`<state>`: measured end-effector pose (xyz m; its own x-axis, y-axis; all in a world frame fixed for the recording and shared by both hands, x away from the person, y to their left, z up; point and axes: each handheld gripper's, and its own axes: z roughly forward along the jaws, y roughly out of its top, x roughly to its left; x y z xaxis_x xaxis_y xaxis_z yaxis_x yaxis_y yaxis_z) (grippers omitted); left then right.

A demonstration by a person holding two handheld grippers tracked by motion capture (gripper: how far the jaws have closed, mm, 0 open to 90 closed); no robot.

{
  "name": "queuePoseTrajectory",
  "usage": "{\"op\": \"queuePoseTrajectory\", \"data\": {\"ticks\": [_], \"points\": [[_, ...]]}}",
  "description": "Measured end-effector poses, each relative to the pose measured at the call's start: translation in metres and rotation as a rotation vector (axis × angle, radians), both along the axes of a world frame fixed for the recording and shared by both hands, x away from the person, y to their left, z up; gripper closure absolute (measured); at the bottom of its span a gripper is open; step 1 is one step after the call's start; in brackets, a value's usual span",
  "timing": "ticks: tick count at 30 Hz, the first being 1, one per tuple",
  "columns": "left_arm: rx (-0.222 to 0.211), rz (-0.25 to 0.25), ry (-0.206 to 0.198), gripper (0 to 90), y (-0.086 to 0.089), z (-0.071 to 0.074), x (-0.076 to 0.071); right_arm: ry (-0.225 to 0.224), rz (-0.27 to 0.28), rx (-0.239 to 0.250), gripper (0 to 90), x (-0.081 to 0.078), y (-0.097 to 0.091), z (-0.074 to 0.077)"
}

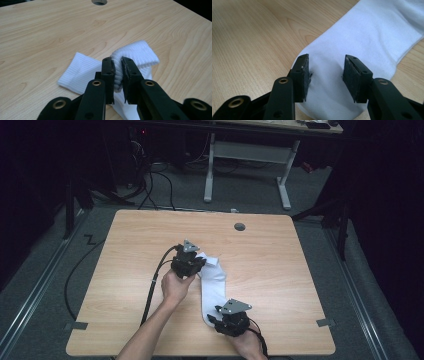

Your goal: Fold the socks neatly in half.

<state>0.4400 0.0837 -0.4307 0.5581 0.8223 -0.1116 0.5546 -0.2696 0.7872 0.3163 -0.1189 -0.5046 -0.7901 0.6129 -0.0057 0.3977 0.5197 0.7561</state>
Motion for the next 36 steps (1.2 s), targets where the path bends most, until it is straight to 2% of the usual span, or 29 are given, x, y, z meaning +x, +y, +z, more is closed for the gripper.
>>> {"op": "queuePoseTrajectory", "data": {"ticks": [5, 6, 10, 12, 14, 18, 21, 25, 28, 32, 36], "points": [[0.002, 0.006, 0.017, 80.9, 0.001, -0.005, 0.003, 0.007, 0.005, 0.006, 56.1, -0.001, -0.001, 0.0], [-0.003, 0.006, 0.022, 80.9, 0.001, -0.007, 0.004, 0.017, 0.007, 0.04, 57.4, -0.001, -0.002, 0.003], [-0.014, 0.0, 0.029, 80.8, 0.001, -0.009, 0.004, -0.034, 0.01, 0.099, 63.1, 0.002, -0.003, 0.017], [-0.019, -0.001, 0.03, 80.8, 0.002, -0.009, 0.004, -0.043, 0.006, 0.102, 63.4, 0.006, -0.003, 0.02], [-0.028, -0.002, 0.031, 80.8, 0.002, -0.009, 0.004, -0.067, -0.018, 0.093, 64.2, 0.019, 0.0, 0.025], [-0.037, -0.004, 0.03, 80.8, 0.003, -0.01, 0.004, -0.039, -0.06, 0.059, 63.7, 0.041, 0.002, 0.019], [-0.044, -0.006, 0.034, 80.8, 0.004, -0.011, 0.005, -0.021, -0.07, 0.025, 61.9, 0.047, 0.003, 0.012], [-0.055, -0.002, 0.033, 80.8, 0.005, -0.013, 0.006, 0.008, -0.06, -0.019, 60.8, 0.046, 0.003, 0.002], [-0.057, 0.004, 0.037, 80.8, 0.006, -0.014, 0.006, 0.015, -0.075, 0.003, 60.8, 0.042, 0.0, 0.001], [-0.074, 0.007, 0.036, 80.7, 0.008, -0.015, 0.004, 0.003, -0.074, -0.004, 60.5, 0.033, -0.002, 0.0], [-0.066, 0.002, 0.038, 80.5, 0.006, -0.015, 0.002, 0.0, -0.07, -0.007, 60.1, 0.025, -0.003, 0.0]]}}
